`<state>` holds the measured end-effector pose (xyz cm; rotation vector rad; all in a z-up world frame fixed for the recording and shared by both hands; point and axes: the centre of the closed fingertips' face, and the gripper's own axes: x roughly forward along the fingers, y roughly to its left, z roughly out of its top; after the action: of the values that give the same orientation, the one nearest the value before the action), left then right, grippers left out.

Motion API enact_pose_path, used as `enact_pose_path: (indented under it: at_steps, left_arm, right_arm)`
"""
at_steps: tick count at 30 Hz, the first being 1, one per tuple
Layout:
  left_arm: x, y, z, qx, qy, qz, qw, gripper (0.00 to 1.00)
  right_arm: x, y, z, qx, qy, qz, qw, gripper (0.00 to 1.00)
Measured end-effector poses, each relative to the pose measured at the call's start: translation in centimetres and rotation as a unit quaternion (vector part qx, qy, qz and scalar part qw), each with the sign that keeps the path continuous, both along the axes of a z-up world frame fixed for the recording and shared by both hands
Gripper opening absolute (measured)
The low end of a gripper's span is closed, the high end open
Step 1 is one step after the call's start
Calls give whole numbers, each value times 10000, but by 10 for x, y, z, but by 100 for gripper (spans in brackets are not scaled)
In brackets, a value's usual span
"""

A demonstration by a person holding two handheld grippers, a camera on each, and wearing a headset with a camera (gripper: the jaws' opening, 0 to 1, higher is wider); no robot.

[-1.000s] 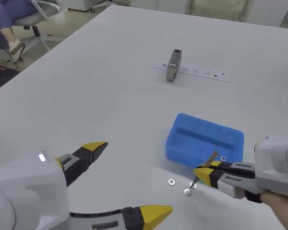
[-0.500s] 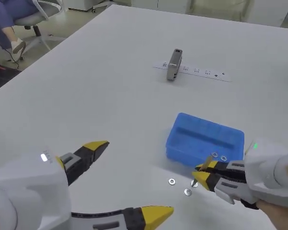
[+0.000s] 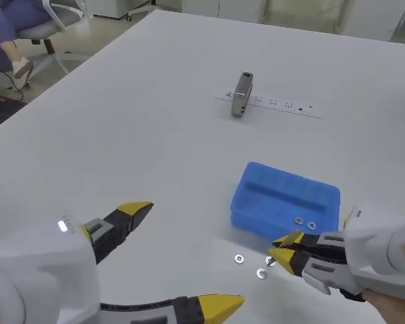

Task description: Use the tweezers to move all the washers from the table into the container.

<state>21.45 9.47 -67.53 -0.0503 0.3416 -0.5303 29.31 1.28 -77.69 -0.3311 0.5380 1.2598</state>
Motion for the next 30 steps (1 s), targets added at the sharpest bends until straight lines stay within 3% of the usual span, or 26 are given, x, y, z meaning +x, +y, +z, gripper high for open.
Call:
enact_pose_path:
  at_steps: [1,4,9,17,24,30]
  left_arm:
    - [0,-1,0,2,-2,-20,10000,96]
    - [0,-1,1,42,-11,-26,10000,96]
    - [0,2,1,12,-12,4,10000,96]
    - [-1,1,3,-1,-35,-1,10000,96]
    - [-2,4,2,20,-36,33,10000,97]
    - [-1,8,4,26,-48,106,9999,97]
  right_arm:
    - [2,-3,0,69,115,-55,9999,2]
    - [6,-7,8,129,72,-132,9998,2]
    - [9,-4,35,475,167,-190,9986,2]
    - [21,7,71,604,-99,-79,9981,2]
    - [57,7,71,530,-121,-466,9974,2]
    - [82,2,51,251,106,-906,9955,2]
